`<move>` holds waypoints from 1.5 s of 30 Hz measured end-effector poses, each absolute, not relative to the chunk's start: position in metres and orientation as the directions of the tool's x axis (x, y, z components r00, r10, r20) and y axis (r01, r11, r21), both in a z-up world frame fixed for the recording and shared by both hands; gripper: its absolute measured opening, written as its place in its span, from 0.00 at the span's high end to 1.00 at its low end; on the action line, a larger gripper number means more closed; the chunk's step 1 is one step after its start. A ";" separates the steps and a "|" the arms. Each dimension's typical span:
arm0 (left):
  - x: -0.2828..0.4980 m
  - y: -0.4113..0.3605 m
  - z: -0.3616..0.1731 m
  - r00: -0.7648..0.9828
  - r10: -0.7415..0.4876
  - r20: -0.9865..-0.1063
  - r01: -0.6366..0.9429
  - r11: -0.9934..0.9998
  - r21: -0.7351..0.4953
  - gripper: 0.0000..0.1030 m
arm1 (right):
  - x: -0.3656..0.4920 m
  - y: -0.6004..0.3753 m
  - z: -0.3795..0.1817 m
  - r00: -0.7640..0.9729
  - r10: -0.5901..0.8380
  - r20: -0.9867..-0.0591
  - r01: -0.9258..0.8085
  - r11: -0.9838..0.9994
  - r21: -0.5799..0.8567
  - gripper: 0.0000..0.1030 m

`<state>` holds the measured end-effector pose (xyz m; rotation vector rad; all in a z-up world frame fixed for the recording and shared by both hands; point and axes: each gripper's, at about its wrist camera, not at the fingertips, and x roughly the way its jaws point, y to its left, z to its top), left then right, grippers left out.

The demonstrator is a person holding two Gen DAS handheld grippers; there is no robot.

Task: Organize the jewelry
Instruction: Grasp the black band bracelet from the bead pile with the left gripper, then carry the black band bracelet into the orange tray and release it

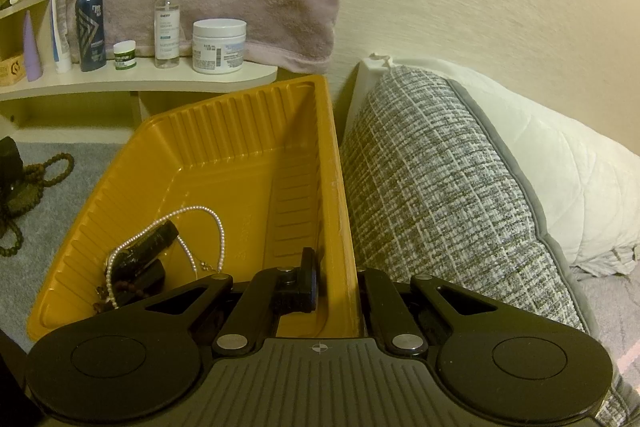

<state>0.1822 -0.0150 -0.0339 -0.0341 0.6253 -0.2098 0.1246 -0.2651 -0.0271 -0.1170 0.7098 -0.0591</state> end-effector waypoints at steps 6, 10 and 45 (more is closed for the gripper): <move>0.183 -0.029 -0.022 0.794 -0.241 -0.559 0.225 0.969 -0.098 0.98 | 0.125 -0.265 -0.027 0.758 -0.089 -0.646 0.012 0.992 -0.123 0.95; 0.183 -0.042 -0.016 0.789 -0.276 -0.549 0.261 0.959 -0.107 0.98 | 0.124 -0.266 -0.027 0.758 -0.087 -0.646 0.013 0.993 -0.119 0.95; 0.179 -0.166 -0.022 0.568 -0.576 -0.588 0.640 0.758 -0.124 0.97 | 0.122 -0.273 -0.029 0.761 -0.063 -0.646 0.011 0.996 -0.084 0.96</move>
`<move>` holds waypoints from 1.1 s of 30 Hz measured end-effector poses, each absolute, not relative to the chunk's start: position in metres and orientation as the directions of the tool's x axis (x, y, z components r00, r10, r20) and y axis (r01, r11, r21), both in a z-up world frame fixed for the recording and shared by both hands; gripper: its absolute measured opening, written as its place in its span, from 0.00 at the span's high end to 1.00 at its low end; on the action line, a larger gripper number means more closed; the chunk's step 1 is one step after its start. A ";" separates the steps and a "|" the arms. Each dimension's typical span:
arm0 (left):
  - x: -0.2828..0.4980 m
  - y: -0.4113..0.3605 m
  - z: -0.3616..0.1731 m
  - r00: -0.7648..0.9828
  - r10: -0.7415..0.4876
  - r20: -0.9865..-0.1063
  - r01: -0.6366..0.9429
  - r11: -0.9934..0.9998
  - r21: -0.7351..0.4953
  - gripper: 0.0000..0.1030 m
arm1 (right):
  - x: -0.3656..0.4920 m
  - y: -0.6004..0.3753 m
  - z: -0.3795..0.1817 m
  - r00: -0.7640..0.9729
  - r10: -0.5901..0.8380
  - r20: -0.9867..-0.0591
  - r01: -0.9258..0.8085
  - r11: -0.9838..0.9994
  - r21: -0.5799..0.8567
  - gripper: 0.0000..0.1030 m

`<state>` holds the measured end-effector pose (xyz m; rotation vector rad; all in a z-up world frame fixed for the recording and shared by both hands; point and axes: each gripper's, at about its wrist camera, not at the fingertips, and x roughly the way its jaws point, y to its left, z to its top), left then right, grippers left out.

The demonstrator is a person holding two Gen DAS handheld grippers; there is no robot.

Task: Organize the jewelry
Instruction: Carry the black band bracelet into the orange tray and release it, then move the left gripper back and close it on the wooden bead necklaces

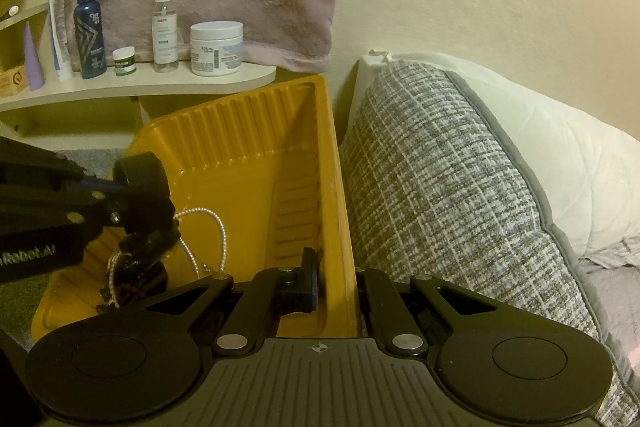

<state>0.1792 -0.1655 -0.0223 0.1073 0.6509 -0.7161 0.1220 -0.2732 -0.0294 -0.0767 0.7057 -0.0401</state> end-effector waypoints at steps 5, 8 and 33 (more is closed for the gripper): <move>0.179 -0.168 -0.030 0.560 -0.566 -0.605 0.641 0.759 -0.117 0.94 | 0.122 -0.273 -0.030 0.759 -0.063 -0.648 0.013 0.997 -0.081 0.96; 0.178 -0.170 -0.034 0.560 -0.560 -0.611 0.641 0.760 -0.110 0.92 | 0.122 -0.274 -0.030 0.759 -0.063 -0.648 0.013 0.997 -0.081 0.96; 0.128 -0.047 -0.038 0.741 -0.277 -0.612 0.346 0.938 -0.006 0.66 | 0.123 -0.276 -0.034 0.751 -0.069 -0.657 0.018 0.996 -0.084 0.95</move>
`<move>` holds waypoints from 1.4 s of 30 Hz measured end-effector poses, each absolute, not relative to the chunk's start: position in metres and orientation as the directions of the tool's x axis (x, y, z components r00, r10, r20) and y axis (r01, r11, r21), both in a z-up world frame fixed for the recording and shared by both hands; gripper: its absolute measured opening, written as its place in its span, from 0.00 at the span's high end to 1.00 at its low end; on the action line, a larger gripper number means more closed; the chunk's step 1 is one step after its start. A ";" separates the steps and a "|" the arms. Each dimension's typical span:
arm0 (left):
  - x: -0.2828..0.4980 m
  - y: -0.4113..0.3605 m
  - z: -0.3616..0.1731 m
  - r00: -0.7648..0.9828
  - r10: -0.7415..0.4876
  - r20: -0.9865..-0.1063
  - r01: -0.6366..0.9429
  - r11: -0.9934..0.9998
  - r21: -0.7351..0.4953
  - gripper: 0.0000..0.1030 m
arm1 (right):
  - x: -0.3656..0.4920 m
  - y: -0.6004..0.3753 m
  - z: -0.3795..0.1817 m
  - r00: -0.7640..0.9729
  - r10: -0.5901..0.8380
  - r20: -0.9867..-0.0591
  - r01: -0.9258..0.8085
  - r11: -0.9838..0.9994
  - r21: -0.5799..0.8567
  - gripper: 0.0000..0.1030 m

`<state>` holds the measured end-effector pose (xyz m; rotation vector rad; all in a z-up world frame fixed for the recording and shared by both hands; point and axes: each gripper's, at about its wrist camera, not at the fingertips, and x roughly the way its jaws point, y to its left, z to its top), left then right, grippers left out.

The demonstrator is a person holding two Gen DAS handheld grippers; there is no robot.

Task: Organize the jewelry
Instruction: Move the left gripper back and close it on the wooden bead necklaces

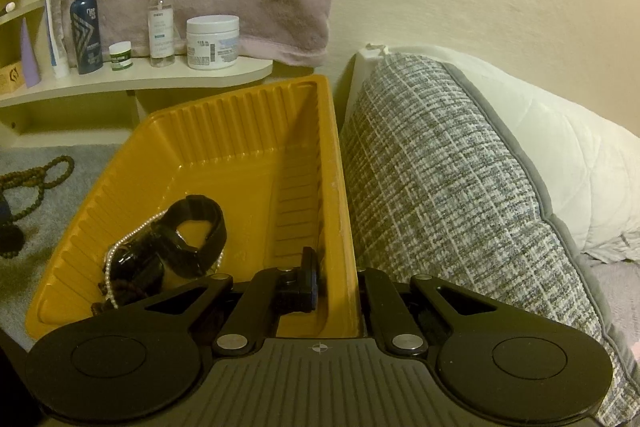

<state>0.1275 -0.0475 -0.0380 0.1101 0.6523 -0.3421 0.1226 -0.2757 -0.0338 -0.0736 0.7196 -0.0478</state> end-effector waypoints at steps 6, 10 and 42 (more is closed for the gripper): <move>0.114 -0.012 -0.048 0.768 -0.171 -0.618 0.250 0.967 0.043 0.66 | 0.123 -0.276 -0.034 0.750 -0.073 -0.658 0.017 0.996 -0.090 0.95; 0.116 0.012 -0.050 0.777 -0.101 -0.621 0.182 0.981 0.067 0.66 | 0.124 -0.275 -0.035 0.748 -0.075 -0.659 0.015 0.995 -0.096 0.95; 0.172 0.056 -0.074 0.711 -0.001 -0.704 0.013 1.000 0.012 0.95 | 0.127 -0.278 -0.038 0.742 -0.085 -0.665 0.015 0.994 -0.110 0.94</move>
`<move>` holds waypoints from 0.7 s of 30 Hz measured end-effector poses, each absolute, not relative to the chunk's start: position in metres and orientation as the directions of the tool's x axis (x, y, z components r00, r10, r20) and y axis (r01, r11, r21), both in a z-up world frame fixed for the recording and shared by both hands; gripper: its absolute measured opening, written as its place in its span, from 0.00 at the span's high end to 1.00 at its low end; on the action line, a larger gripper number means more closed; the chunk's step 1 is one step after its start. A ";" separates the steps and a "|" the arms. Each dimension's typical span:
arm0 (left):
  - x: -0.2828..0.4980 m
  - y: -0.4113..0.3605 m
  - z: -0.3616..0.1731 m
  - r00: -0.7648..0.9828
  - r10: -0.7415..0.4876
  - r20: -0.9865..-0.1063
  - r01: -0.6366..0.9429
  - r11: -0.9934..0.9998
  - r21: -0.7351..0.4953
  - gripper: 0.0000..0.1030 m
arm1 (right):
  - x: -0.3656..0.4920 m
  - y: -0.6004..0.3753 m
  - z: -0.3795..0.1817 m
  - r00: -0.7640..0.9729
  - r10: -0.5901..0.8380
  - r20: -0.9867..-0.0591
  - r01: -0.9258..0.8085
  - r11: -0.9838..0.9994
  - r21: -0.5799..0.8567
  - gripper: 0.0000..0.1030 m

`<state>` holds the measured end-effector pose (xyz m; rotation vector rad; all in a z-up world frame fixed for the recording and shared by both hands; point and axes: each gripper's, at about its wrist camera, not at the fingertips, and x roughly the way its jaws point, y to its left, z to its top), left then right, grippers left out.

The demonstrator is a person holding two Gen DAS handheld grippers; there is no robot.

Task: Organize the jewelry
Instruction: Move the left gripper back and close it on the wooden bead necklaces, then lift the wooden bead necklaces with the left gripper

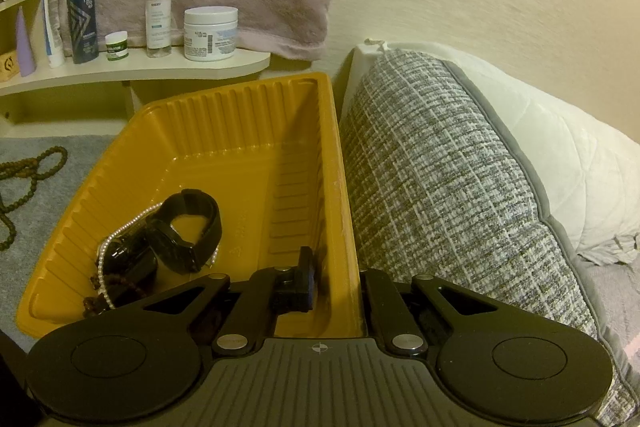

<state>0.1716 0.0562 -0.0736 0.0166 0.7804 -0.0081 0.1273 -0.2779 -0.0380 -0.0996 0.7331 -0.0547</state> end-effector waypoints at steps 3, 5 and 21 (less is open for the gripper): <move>0.167 0.059 -0.066 0.732 -0.016 -0.681 0.017 1.000 -0.006 0.95 | 0.127 -0.278 -0.038 0.742 -0.084 -0.665 0.015 0.994 -0.110 0.94; 0.165 0.060 -0.059 0.749 -0.021 -0.662 0.016 1.000 -0.013 0.95 | 0.127 -0.278 -0.038 0.742 -0.084 -0.665 0.014 0.994 -0.110 0.94; 0.171 0.076 0.021 0.848 -0.097 -0.521 0.108 0.994 -0.009 0.95 | 0.127 -0.278 -0.036 0.745 -0.083 -0.662 0.012 0.994 -0.111 0.94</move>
